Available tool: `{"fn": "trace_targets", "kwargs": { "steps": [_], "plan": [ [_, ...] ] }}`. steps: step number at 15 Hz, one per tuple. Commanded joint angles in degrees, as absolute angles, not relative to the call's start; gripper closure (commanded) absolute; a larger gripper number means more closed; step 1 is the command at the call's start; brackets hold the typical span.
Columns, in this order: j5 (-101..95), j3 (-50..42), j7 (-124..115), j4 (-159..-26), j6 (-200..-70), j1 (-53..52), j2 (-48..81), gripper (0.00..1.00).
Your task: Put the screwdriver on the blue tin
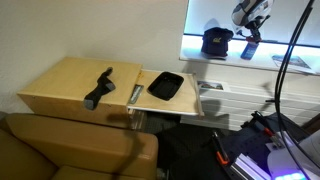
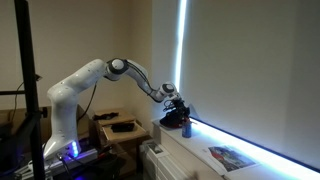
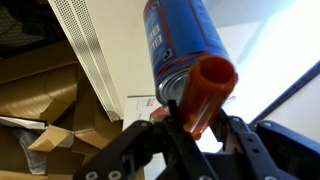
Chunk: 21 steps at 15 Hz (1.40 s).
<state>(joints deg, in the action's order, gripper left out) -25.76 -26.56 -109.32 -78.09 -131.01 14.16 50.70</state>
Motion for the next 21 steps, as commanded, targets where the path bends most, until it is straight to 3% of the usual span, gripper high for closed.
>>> {"fn": "trace_targets", "kwargs": {
  "steps": [1,13,21],
  "plan": [
    [-25.3,-26.1,-109.6,-77.7,-134.0,15.1,51.2,0.91],
    [-23.1,-23.2,-103.5,-79.4,-137.4,17.6,49.2,0.91],
    [-21.0,-22.2,-104.7,-77.6,-133.4,10.2,49.0,0.91]
  ]
}}
